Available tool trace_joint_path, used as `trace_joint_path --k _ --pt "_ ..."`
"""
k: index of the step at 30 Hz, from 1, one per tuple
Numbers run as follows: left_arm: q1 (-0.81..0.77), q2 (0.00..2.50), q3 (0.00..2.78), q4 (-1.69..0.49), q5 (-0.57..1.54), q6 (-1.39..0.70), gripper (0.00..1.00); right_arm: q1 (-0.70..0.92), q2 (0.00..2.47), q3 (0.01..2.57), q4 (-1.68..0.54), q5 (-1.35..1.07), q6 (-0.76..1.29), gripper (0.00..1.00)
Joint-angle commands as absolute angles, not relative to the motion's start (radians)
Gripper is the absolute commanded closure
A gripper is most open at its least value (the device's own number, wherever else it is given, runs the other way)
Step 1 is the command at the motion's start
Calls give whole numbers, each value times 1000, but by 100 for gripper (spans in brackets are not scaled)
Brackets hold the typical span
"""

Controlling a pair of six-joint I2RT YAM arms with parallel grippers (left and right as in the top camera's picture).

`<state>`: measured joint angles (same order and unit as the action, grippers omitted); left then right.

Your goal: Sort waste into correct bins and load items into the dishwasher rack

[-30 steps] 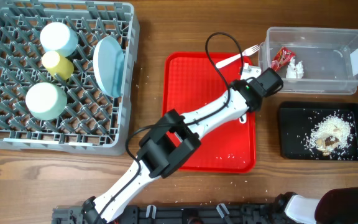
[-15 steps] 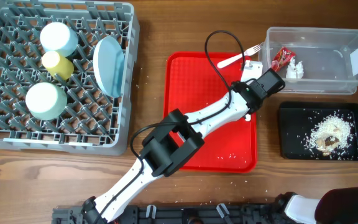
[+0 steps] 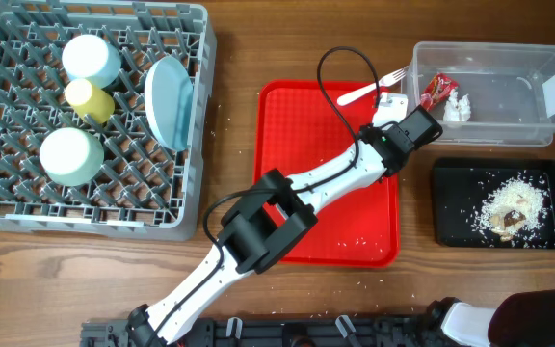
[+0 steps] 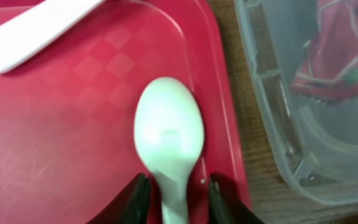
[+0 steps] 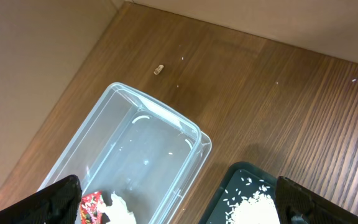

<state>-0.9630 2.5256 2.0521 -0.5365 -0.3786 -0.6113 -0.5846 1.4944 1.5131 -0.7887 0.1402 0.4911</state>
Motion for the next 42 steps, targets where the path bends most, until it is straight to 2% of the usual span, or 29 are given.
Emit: trace_joint_path --k 1,3,4,7,10,11,14,17,19,21,24,25,30,37,39,42 --pt "-963 2592 2033 -514 -325 -617 46 -588 1499 1517 -786 160 474 0" --pt "-963 2592 2033 -501 -318 -618 37 -588 1499 1517 -786 160 474 0" --pt "-963 2593 2033 -487 -318 -618 23 -588 1499 1517 -786 160 474 0" --pt "-956 2597 2033 -451 -318 -618 27 -588 1499 1517 -786 160 474 0" --pt "-956 2599 2033 -452 -308 -617 53 -588 1499 1517 -786 160 474 0" --pt "-957 2600 2033 -452 -295 -618 55 -588 1499 1517 -786 160 474 0" --pt "-957 2607 2033 -451 -285 -618 55 -588 1499 1517 -786 160 474 0" --pt "-957 2650 2033 -453 -285 -613 41 -588 1499 1517 -786 160 474 0" --pt "-957 2660 2033 -459 -287 -609 41 -588 1499 1517 -786 160 474 0" --pt "-957 2660 2033 -459 -290 -608 45 -588 1499 1517 -786 160 474 0" --pt "-957 2660 2033 -459 -323 -606 78 -588 1499 1517 -786 160 473 0" --pt "-957 2660 2033 -460 -339 -606 84 -588 1499 1517 -786 160 474 0" --pt "-957 2658 2033 -464 -346 -606 96 -588 1499 1517 -786 160 474 0" --pt "-957 2594 2033 -519 -346 -606 96 -588 1499 1517 -786 160 474 0" --pt "-950 2574 2033 -534 -346 -606 82 -588 1499 1517 -786 160 474 0" --pt "-908 2484 2033 -604 -344 -611 72 -588 1499 1517 -786 160 474 0"
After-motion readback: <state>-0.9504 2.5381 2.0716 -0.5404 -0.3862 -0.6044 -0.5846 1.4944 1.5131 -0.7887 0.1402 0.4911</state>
